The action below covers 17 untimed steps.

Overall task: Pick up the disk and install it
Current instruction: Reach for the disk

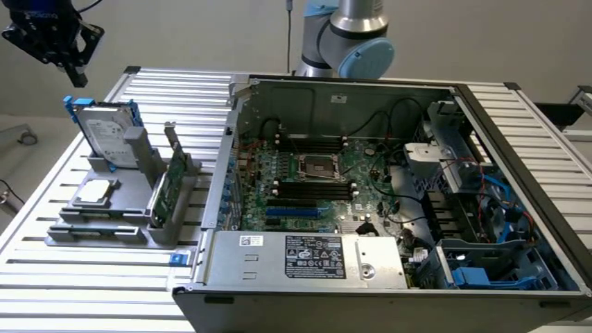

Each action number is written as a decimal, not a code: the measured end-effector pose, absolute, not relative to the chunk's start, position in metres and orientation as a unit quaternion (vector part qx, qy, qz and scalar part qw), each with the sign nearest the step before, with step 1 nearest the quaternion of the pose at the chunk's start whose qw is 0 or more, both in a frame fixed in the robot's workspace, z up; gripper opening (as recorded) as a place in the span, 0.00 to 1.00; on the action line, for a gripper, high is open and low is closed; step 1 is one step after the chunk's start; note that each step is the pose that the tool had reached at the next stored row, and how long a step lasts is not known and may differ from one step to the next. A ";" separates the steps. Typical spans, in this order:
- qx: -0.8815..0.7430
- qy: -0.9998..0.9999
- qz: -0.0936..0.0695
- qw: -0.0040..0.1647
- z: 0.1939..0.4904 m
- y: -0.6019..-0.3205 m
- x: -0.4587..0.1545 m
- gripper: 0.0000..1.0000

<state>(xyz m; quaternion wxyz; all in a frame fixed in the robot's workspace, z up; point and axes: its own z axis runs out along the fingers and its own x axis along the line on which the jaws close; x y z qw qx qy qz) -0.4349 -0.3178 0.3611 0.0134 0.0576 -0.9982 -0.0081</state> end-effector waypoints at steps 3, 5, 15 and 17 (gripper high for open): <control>0.085 -0.996 -0.010 0.013 0.361 -0.318 -0.435 0.11; 0.103 -0.995 -0.010 0.014 0.361 -0.318 -0.435 0.11; 0.193 -0.981 -0.009 0.014 0.360 -0.318 -0.435 0.11; 0.210 -0.977 -0.009 0.015 0.360 -0.318 -0.435 0.11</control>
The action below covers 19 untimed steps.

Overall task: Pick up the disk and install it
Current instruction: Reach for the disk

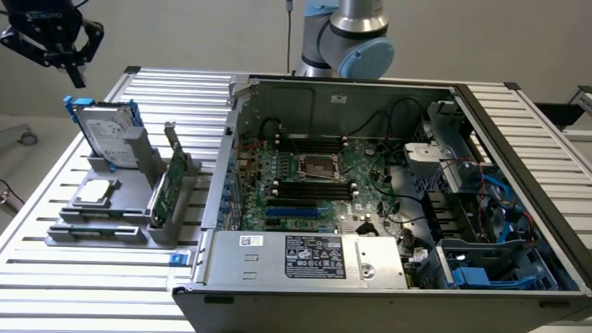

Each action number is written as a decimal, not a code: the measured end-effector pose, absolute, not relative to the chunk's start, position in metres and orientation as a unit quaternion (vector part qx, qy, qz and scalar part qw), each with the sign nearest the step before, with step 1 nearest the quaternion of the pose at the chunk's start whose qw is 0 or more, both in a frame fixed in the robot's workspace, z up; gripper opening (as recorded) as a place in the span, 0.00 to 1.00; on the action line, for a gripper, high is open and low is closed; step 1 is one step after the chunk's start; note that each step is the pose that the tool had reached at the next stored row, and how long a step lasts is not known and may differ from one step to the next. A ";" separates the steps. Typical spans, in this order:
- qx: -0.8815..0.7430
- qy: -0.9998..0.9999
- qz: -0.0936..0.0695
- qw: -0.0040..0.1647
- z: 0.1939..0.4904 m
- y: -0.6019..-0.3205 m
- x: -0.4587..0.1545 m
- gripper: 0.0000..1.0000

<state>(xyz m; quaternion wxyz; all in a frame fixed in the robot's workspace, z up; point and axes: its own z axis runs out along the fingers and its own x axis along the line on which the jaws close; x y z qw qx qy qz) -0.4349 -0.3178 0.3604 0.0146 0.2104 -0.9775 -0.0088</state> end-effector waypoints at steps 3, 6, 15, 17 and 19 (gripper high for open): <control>0.237 -0.971 -0.008 0.015 0.360 -0.318 -0.435 0.11; 0.264 -0.964 -0.008 0.015 0.360 -0.318 -0.435 0.11; 0.342 -0.940 -0.007 0.016 0.360 -0.318 -0.435 0.11; 0.359 -0.933 -0.006 0.016 0.360 -0.318 -0.435 0.11; 0.376 -0.927 -0.006 0.016 0.360 -0.318 -0.435 0.11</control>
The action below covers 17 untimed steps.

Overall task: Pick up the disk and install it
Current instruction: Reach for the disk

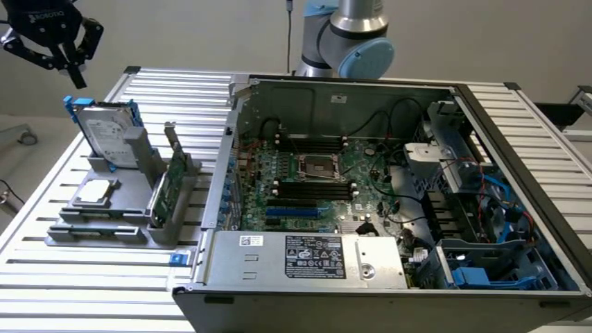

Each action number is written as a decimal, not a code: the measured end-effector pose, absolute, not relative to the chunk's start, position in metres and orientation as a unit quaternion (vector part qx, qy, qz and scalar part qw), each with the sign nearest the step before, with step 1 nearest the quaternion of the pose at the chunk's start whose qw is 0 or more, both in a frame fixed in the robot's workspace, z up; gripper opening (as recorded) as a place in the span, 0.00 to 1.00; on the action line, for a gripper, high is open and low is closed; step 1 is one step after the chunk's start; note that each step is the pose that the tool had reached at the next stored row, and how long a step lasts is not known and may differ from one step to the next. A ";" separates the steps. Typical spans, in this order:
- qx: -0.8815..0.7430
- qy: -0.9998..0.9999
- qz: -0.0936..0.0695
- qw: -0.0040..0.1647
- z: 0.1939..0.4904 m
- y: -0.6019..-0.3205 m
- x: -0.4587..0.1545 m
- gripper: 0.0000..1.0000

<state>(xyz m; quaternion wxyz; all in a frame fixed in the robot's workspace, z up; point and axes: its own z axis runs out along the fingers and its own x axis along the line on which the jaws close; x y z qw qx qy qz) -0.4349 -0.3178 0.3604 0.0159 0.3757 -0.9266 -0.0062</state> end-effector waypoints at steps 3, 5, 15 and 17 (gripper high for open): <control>0.401 -0.916 -0.006 0.016 0.360 -0.318 -0.435 0.11; 0.417 -0.909 -0.005 0.016 0.360 -0.318 -0.435 0.11; 0.499 -0.867 -0.004 0.017 0.360 -0.318 -0.435 0.11; 0.514 -0.858 -0.004 0.017 0.360 -0.318 -0.435 0.11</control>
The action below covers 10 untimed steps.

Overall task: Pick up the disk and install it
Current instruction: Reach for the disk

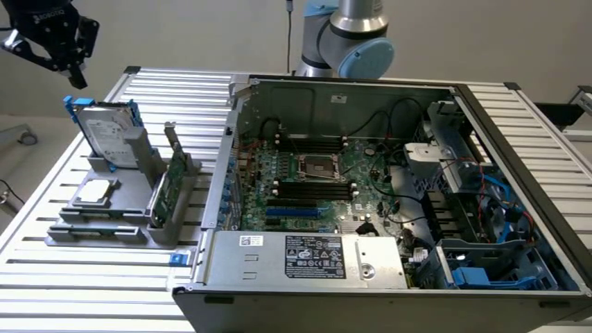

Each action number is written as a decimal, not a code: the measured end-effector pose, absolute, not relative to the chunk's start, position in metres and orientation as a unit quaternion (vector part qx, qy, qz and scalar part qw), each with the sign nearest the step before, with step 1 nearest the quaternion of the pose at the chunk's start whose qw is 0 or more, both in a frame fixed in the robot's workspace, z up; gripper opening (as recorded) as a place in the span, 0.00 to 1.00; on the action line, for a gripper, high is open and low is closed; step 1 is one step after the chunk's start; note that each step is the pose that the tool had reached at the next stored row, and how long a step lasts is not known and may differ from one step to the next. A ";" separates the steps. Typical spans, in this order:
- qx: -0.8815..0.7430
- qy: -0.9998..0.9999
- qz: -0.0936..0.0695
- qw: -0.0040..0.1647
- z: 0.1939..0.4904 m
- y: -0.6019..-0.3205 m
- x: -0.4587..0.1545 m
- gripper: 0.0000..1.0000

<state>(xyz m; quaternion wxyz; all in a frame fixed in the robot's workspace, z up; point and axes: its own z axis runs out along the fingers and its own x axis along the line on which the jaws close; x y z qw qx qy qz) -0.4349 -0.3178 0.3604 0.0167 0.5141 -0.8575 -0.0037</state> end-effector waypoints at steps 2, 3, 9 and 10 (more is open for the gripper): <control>0.529 -0.848 -0.003 0.017 0.360 -0.318 -0.435 0.11; 0.537 -0.843 -0.003 0.017 0.360 -0.318 -0.435 0.11; 0.582 -0.813 -0.002 0.017 0.360 -0.318 -0.435 0.11; 0.590 -0.807 -0.002 0.017 0.360 -0.318 -0.435 0.11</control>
